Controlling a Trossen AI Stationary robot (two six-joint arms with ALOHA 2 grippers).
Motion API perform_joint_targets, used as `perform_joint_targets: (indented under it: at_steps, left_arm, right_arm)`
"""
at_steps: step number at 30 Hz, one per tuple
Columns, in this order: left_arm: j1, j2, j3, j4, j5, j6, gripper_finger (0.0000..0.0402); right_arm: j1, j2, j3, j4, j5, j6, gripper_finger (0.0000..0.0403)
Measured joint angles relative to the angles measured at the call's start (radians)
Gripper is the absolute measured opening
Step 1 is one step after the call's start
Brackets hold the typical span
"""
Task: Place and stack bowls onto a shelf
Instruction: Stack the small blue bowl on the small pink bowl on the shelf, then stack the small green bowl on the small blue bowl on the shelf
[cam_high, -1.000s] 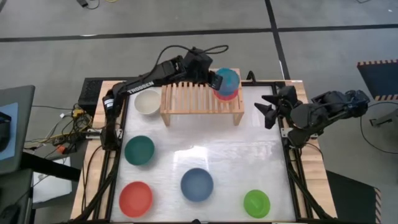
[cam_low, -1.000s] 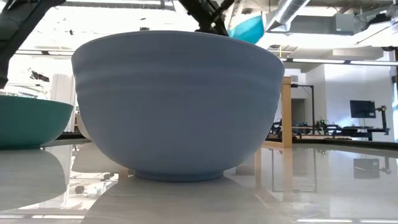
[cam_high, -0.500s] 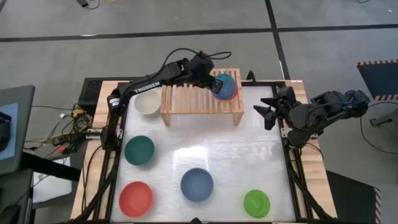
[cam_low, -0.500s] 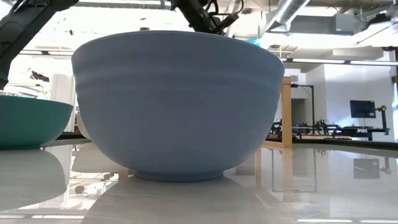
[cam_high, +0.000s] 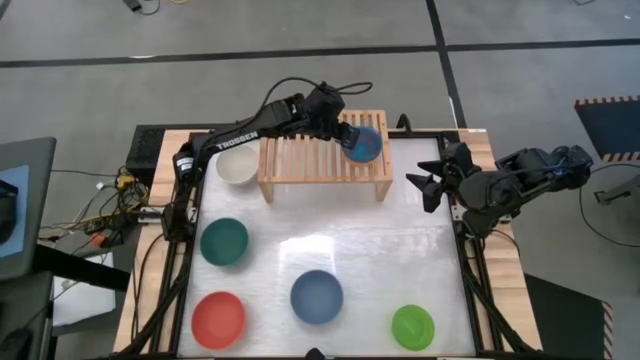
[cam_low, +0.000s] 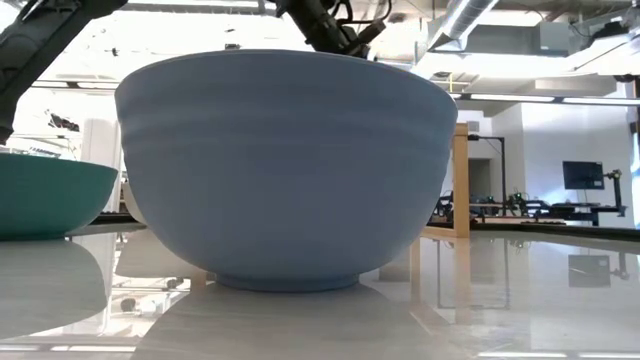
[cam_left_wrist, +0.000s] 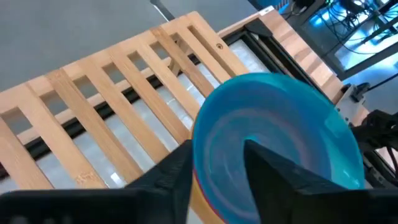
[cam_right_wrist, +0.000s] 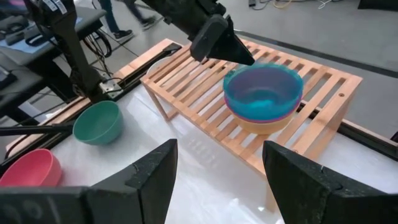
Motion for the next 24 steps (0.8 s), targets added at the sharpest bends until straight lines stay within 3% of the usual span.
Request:
perform_joint_targets:
  at_steps: [6,14,17,24]
  left_arm:
    - [-0.008,-0.019,0.002,0.062,0.001,0.068,0.0198]
    - [-0.047,-0.040,0.092,-0.003,-0.051,0.149,0.0213]
    - [-0.091,-0.072,0.103,-0.058,-0.105,0.212,0.0212]
    - [-0.271,-0.112,0.091,-0.283,-0.382,0.281,0.0197]
  right_arm:
    - [0.000,0.000,0.000,-0.017,0.000,0.005,0.0260]
    - [-0.050,0.006,-0.013,-0.056,-0.011,0.012,0.0260]
    - [-0.063,0.006,-0.064,-0.108,-0.125,0.033,0.0260]
    - [-0.009,-0.005,-0.315,-0.073,-0.485,0.086,0.0260]
